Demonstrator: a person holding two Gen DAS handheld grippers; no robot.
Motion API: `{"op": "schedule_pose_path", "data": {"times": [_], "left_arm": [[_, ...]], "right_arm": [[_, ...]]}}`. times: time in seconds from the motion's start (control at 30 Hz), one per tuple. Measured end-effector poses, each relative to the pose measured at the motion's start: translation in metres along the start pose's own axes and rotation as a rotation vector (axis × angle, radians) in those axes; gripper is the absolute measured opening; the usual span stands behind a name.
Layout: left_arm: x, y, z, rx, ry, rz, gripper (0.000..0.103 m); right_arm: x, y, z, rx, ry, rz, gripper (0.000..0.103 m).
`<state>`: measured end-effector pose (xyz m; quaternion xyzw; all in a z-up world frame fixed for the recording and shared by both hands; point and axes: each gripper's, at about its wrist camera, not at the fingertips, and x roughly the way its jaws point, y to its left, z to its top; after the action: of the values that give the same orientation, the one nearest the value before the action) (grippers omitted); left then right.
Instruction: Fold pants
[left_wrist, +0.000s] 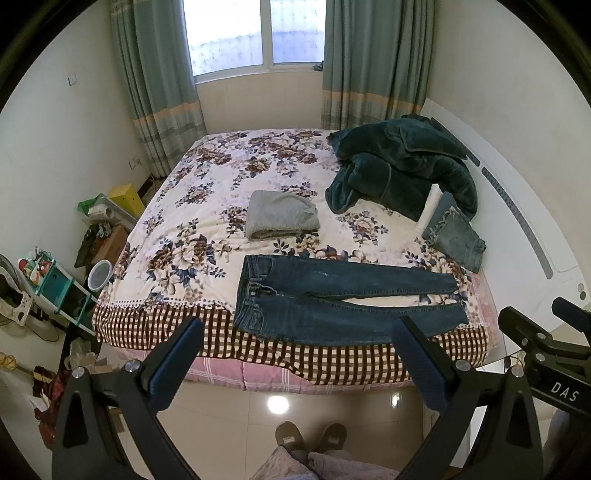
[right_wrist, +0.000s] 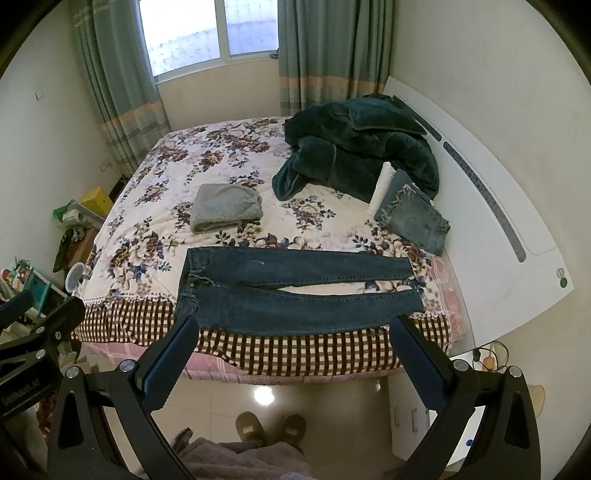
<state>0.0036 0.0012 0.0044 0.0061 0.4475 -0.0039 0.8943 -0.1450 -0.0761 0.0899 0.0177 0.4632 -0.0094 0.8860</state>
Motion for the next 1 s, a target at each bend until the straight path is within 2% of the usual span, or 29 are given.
{"op": "schedule_pose_path", "data": {"times": [0.23, 0.87, 1.0], "left_arm": [[-0.005, 0.0, 0.005, 0.002, -0.003, 0.001, 0.103], [-0.007, 0.004, 0.006, 0.0, -0.013, -0.001, 0.103], [-0.01, 0.0, 0.017, 0.0, -0.015, 0.001, 0.103]], "right_arm": [[-0.011, 0.008, 0.015, -0.008, -0.002, 0.003, 0.103], [-0.016, 0.01, 0.017, -0.01, -0.002, 0.013, 0.103], [-0.017, 0.011, 0.018, -0.011, -0.003, 0.014, 0.103]]}}
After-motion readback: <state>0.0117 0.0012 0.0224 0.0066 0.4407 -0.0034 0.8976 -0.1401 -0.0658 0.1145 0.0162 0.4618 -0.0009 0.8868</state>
